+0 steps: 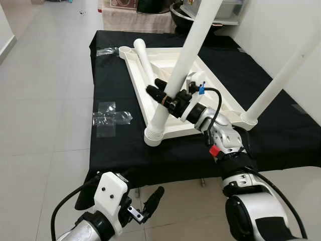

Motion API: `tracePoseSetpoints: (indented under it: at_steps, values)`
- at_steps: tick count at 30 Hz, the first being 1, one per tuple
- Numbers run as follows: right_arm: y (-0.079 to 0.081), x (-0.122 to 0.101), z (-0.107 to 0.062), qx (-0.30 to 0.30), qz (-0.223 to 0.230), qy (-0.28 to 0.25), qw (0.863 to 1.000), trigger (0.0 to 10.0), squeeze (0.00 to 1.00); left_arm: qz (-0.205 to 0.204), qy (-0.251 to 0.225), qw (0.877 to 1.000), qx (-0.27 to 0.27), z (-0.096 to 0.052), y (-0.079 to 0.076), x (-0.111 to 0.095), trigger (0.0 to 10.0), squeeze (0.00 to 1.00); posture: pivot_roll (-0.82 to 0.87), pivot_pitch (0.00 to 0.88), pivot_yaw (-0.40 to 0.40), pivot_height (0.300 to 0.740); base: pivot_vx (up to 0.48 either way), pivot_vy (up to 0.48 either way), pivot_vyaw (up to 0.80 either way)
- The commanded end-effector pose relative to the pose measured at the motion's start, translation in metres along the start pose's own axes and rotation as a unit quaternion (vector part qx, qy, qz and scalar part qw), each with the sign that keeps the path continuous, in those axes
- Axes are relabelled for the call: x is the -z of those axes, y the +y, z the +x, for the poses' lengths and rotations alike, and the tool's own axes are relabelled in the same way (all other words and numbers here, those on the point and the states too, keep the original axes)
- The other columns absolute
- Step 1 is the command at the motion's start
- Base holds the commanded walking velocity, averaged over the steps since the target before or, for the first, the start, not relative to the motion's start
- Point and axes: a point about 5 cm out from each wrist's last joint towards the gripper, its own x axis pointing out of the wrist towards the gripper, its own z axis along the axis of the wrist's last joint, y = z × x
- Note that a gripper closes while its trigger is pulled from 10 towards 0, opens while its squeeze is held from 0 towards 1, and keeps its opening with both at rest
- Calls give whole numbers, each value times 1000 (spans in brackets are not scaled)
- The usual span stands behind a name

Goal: Building children table

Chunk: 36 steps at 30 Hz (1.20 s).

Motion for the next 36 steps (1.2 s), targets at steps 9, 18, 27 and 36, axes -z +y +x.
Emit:
tracePoseSetpoints:
  at_steps: [9,18,27,36]
  values:
    - [5,44,14,-7,-15,158,987,10000,0,-4,8,1000,5,-2,-4,0,10000,0,161,172,-144,740,0,0,0]
    - [-4,37,12,34,17,128,991,10000,0,-5,6,1000,0,-3,-4,-1,10000,0,157,181,-150,740,0,0,0]
    - [-18,48,3,230,49,78,969,10000,0,-2,5,1000,1,0,-1,-2,10000,0,151,180,-141,740,0,0,0]
    - [-8,56,9,356,38,75,931,10000,0,9,0,1000,-3,3,7,-5,10000,0,150,178,-137,740,0,0,0]
